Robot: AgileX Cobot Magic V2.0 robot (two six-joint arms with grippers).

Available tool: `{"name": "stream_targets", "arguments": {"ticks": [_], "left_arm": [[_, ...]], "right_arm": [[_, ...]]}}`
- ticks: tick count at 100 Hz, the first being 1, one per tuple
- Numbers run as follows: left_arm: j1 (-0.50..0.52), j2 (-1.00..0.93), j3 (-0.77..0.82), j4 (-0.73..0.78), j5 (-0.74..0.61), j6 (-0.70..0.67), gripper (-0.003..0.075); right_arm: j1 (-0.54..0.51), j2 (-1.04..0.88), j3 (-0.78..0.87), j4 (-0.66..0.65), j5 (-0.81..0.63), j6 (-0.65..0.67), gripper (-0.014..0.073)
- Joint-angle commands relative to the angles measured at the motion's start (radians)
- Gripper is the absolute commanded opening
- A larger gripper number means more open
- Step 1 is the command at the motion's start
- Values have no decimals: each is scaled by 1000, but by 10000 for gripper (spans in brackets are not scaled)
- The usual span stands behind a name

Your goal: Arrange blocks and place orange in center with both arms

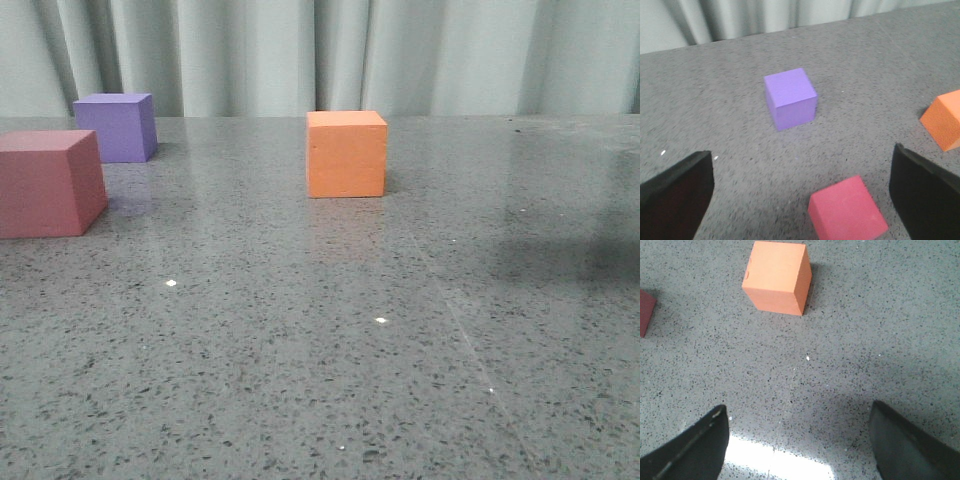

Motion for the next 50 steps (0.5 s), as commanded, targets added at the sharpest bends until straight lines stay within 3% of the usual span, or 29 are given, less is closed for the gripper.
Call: {"name": "stream_targets", "arguments": {"ticks": [1, 24, 50], "left_arm": [[-1, 57, -110, -73, -12, 64, 680], [-19, 239, -333, -159, 128, 248, 680], [-172, 430, -553, -162, 211, 428, 680]], "right_arm": [[1, -36, -24, -15, -58, -10, 571], [1, -37, -24, 7, -48, -10, 571], [1, -37, -24, 8, -48, -10, 571]]}}
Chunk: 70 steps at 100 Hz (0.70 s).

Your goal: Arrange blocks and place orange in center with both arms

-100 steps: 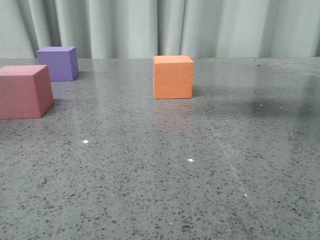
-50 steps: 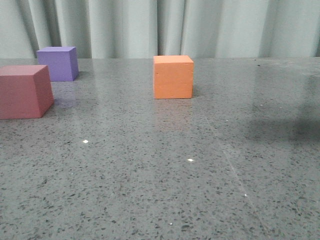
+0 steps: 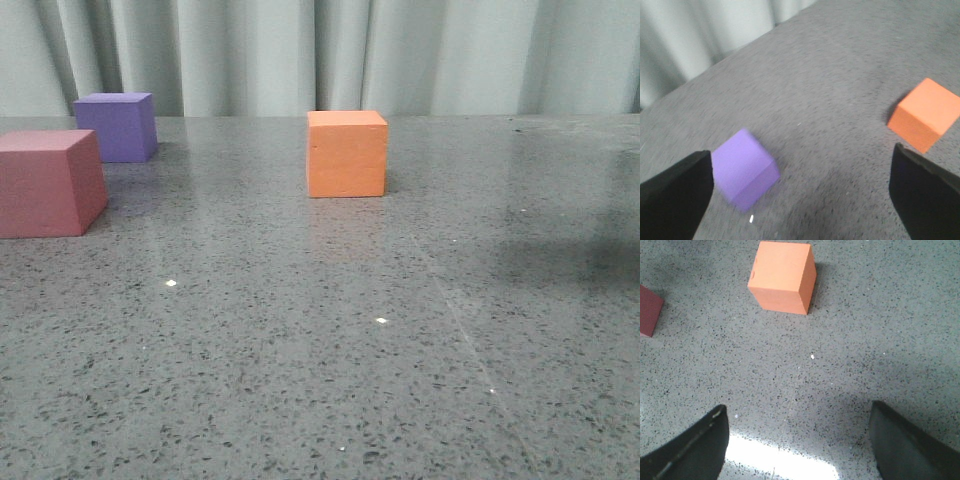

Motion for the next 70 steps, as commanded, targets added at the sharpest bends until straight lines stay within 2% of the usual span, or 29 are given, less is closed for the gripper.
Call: {"name": "stream_targets", "arguments": {"ticks": [1, 19, 30, 45, 70], "left_arm": [[-68, 20, -97, -51, 5, 87, 680], [-198, 130, -201, -30, 79, 200, 677], [-276, 183, -235, 12, 101, 254, 648], [-355, 240, -237, 48, 84, 289, 617], [-410, 320, -237, 51, -16, 289, 618]], "right_arm": [[1, -28, -25, -6, -50, -8, 571], [1, -28, -25, -6, -50, -8, 571], [1, -28, -25, -6, -50, -8, 571], [1, -28, -25, -6, -50, -8, 571], [1, -28, -25, -6, -50, -8, 571]]}}
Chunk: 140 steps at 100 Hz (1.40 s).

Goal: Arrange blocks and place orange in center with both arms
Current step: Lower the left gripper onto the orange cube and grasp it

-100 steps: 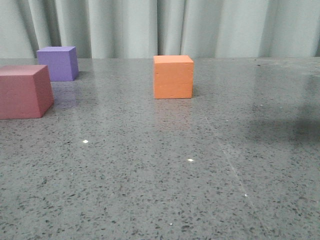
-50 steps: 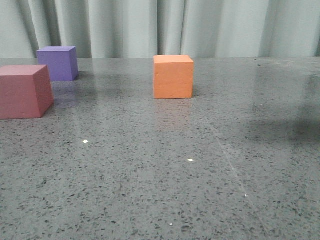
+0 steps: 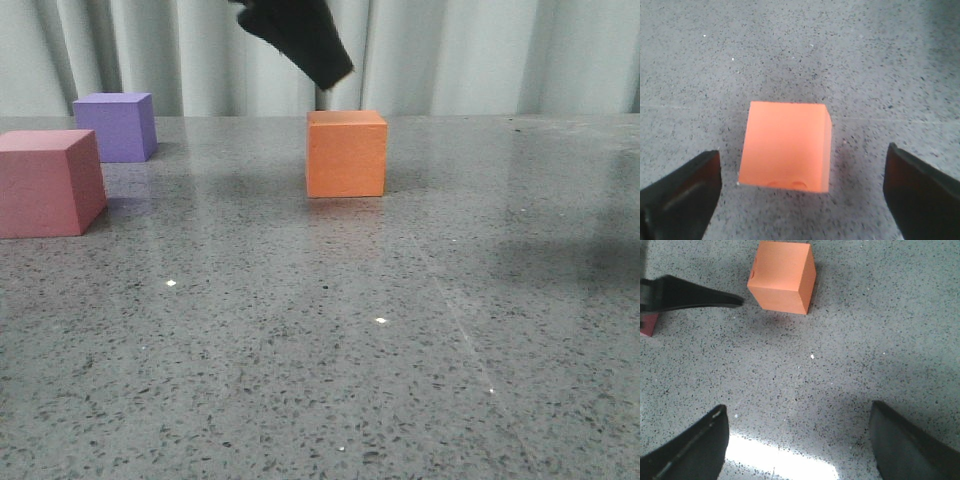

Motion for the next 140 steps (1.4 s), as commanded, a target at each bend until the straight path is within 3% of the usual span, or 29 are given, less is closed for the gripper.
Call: {"name": "stream_targets", "arguments": {"ticks": [1, 25, 103, 117, 140], "left_arm": [[-21, -28, -37, -32, -92, 4, 618], [-21, 18, -45, -34, -161, 4, 618], [-21, 98, -45, -41, -120, 4, 615], [-21, 98, -45, -41, -118, 4, 533], [-21, 98, -45, -41, -118, 4, 281]], "right_arm": [[1, -28, -25, -6, -50, -8, 571], [1, -28, -25, -6, -50, -8, 571], [1, -28, -25, -6, -50, -8, 571], [1, -28, -25, -6, -50, -8, 571], [1, -28, -25, -6, -50, -8, 571]]}}
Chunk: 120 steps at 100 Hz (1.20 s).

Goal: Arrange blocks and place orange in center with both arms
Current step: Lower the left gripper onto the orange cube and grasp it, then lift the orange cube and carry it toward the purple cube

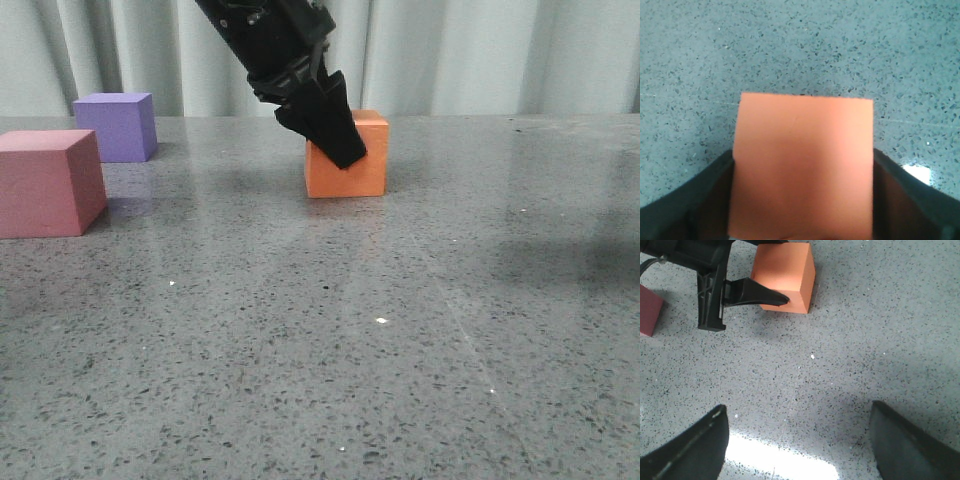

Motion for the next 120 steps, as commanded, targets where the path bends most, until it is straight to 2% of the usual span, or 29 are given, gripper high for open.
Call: {"name": "stream_targets", "arguments": {"ticks": [1, 11, 28, 39, 44, 52, 61, 90, 120], "left_arm": [[-7, -56, -32, -40, -23, 3, 268], [-7, -56, -34, -40, -23, -3, 200], [-3, -60, -78, -31, -17, -130, 200], [13, -70, -140, -13, 45, -160, 200], [20, -75, -167, 1, 59, -235, 200], [39, -89, -205, 49, 73, -469, 200], [68, -102, -244, 132, 136, -623, 200], [200, -188, -259, 217, 260, -941, 199], [270, -271, -245, 472, 341, -1207, 199]], "right_arm": [[1, -28, -25, -6, -50, -6, 571], [1, -28, -25, -6, -50, -6, 571], [1, -28, -25, -6, -50, -6, 571], [1, -28, -25, -5, -50, -6, 571], [1, -28, -25, -4, -50, -6, 571], [1, -28, -25, -4, -50, -6, 571], [1, -28, -25, -3, -50, -6, 571], [1, -28, -25, -3, -54, -6, 571], [1, -28, -25, -3, -65, -6, 571]]}}
